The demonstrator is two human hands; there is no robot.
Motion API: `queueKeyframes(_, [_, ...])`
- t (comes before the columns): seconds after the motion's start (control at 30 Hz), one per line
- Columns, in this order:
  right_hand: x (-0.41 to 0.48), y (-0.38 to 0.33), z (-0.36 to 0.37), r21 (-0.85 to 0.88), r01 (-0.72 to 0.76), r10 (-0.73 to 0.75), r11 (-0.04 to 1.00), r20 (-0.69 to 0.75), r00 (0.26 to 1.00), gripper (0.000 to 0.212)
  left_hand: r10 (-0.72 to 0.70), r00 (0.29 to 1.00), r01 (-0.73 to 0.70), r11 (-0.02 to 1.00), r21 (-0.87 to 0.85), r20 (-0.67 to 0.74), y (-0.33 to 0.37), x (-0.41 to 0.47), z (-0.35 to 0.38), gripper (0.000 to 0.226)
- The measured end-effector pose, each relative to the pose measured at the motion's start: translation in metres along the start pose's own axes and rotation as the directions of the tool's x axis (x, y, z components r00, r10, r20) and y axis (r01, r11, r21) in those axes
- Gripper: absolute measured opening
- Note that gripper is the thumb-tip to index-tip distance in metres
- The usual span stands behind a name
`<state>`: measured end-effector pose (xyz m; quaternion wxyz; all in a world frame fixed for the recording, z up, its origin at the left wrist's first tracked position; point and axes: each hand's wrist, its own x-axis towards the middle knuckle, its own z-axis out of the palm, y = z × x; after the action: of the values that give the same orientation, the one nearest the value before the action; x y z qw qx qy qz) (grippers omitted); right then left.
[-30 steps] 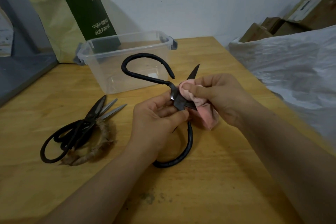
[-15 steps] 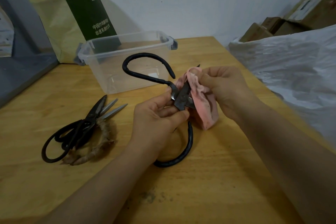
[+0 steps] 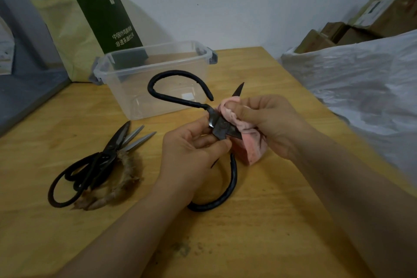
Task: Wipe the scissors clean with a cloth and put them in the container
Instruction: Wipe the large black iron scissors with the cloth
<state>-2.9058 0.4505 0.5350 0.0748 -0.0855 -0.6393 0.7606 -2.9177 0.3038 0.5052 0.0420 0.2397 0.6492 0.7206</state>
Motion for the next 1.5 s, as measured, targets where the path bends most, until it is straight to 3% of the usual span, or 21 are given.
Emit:
queueKeyframes(0.1, [0.002,-0.003,0.001,0.036,0.017,-0.014,0.999,-0.059,0.998,0.015,0.016,1.0,-0.016,1.0,0.004,0.005,0.001,0.0,0.001,0.049])
queueKeyframes(0.3, [0.019,-0.01,-0.019,0.197,0.059,0.02,0.979,-0.376,0.926,0.01,0.014,0.999,-0.015,1.0,0.009,0.032,0.004,-0.003,0.004,0.048])
queueKeyframes(0.4, [0.013,-0.011,-0.035,0.027,0.008,0.0,1.0,-0.291,0.957,0.007,0.007,1.0,-0.007,1.0,0.002,0.013,0.002,-0.002,0.002,0.045])
queueKeyframes(0.53, [-0.003,-0.012,-0.029,-0.227,-0.081,0.074,0.971,-0.038,0.997,0.033,0.012,1.0,-0.013,1.0,-0.026,-0.008,0.002,-0.002,-0.001,0.045])
queueKeyframes(0.6, [-0.006,-0.009,-0.016,-0.23,-0.082,0.093,0.97,0.036,0.995,0.039,0.024,1.0,-0.024,1.0,-0.012,-0.005,0.001,-0.002,-0.001,0.047])
queueKeyframes(0.7, [-0.007,-0.002,0.0,-0.206,-0.037,0.042,0.978,0.021,0.999,0.035,0.041,0.999,-0.041,0.999,0.002,0.005,-0.001,-0.002,0.0,0.049])
queueKeyframes(0.83, [-0.002,0.002,0.002,-0.297,-0.016,0.013,0.955,-0.01,1.0,0.03,0.034,0.999,-0.034,0.999,0.009,-0.002,-0.001,-0.001,0.001,0.049])
queueKeyframes(0.9, [-0.004,-0.001,-0.002,-0.351,-0.029,0.036,0.936,0.013,0.999,0.026,0.021,1.0,-0.021,1.0,-0.001,-0.002,-0.001,-0.001,0.002,0.049])
queueKeyframes(1.0, [-0.004,-0.001,-0.009,-0.287,-0.038,0.062,0.957,0.075,0.995,0.014,0.004,1.0,-0.004,1.0,-0.016,0.013,0.0,0.0,0.003,0.049])
queueKeyframes(1.2, [-0.001,-0.002,-0.021,-0.316,-0.022,0.051,0.949,0.084,0.995,0.028,-0.022,1.0,0.022,0.999,-0.029,0.016,0.001,0.001,0.002,0.048])
queueKeyframes(1.27, [-0.004,-0.005,-0.022,-0.408,0.013,0.0,0.913,0.032,0.999,0.029,-0.024,1.0,0.025,0.999,-0.031,0.012,0.0,0.001,0.0,0.047])
queueKeyframes(1.37, [-0.007,-0.015,-0.023,-0.524,0.134,-0.196,0.841,-0.065,0.978,0.015,-0.036,0.999,0.036,0.998,-0.043,-0.004,0.0,0.001,-0.001,0.045])
queueKeyframes(1.5, [-0.012,-0.015,-0.012,-0.624,0.33,-0.429,0.709,-0.01,0.903,0.03,-0.029,1.0,0.028,0.999,-0.035,-0.012,0.001,0.0,-0.001,0.041])
